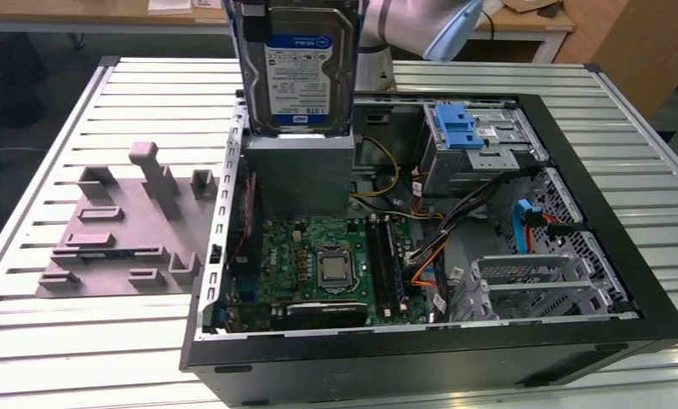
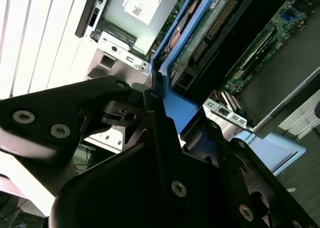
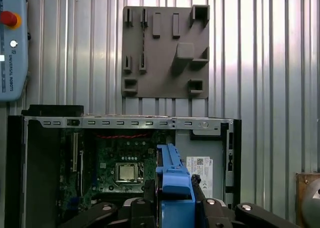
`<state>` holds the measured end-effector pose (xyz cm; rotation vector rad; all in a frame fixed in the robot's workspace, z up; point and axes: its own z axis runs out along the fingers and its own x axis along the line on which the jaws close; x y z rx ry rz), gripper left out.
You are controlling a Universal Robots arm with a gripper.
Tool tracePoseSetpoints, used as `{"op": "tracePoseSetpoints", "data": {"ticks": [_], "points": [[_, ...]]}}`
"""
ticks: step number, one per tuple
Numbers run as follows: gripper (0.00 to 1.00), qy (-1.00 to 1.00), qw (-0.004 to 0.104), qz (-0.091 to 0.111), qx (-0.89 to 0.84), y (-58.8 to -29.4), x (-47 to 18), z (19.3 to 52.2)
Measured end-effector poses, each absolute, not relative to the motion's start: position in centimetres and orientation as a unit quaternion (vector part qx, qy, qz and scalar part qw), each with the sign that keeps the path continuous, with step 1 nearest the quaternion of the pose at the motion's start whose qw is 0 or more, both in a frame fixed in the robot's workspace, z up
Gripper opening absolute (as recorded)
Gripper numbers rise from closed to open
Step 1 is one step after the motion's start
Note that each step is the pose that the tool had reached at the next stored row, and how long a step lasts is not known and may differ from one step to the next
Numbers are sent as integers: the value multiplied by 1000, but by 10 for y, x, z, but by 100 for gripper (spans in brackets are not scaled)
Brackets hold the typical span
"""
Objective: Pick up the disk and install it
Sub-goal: 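Pick up the disk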
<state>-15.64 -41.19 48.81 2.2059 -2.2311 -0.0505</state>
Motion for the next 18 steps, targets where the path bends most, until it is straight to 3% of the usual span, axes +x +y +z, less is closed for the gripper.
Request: {"op": "tracePoseSetpoints", "data": {"ticks": [18], "points": [[36, -711, 1, -17, 703, -417, -108, 488]]}}
